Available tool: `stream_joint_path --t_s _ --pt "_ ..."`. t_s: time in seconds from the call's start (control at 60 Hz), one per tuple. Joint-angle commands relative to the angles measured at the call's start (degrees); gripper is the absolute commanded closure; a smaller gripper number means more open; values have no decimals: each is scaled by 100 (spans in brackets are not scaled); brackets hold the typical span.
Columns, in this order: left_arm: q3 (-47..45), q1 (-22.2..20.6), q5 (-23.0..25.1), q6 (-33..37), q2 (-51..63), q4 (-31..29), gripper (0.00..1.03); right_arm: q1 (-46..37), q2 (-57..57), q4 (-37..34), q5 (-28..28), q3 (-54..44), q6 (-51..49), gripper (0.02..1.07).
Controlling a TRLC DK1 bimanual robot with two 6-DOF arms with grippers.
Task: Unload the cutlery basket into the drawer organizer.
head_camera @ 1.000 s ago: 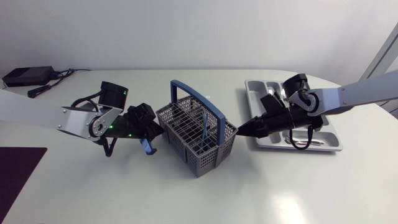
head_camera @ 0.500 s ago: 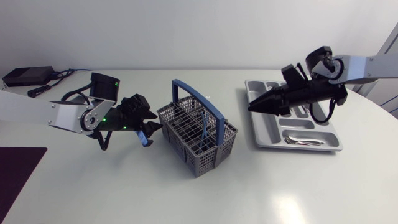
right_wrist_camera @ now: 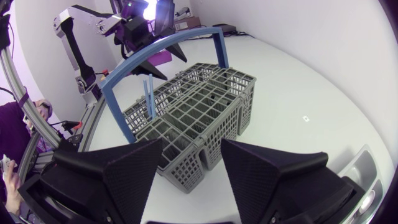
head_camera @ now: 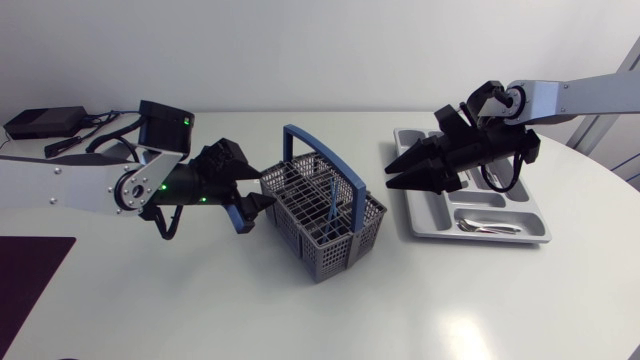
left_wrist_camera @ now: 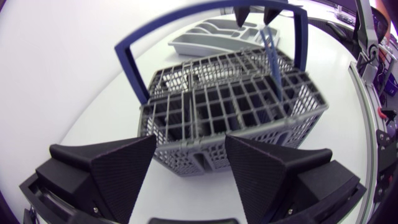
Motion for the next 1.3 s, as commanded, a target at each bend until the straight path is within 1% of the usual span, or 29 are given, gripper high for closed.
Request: stream_joint_path --t_s 0.0,0.1,0.333,0.383,0.467,0.583,0.667,0.7,0.767,0.833,1.067,1.283 --pt "-99 -312 90 -323 -281 67 19 -31 149 -97 -51 21 -207 37" --pt "-37 -479 81 -472 -413 76 19 -40 158 -71 -78 -93 -207 37" --pt "77 -831 -147 -859 -466 76 19 -163 202 9 -78 -225 -207 37" --pt "42 -971 -305 -955 -448 173 19 -190 193 9 -78 -242 -207 37" --pt "-11 -1094 -358 -1166 -422 349 20 -207 184 17 -78 -295 -216 37" --pt "7 -1112 -358 -1579 -290 559 44 -225 114 26 -95 -392 -224 37" --pt "16 -1156 -297 -1658 -246 568 53 -242 8 9 -130 -497 -295 37" --pt "-11 -1165 -165 -1658 -246 568 57 -251 -44 -9 -130 -550 -347 37" --pt "-28 -1174 -7 -1650 -264 551 61 -251 -132 -27 -130 -664 -462 37" --pt "-72 -1209 108 -1632 -281 551 61 -277 -220 -88 -130 -778 -664 37" --pt "-213 -1420 143 -1650 -273 691 61 -348 -290 -88 -130 -954 -778 37" --pt "-19 -1332 160 -1808 -106 726 61 -374 -334 -97 -130 -1016 -822 37"
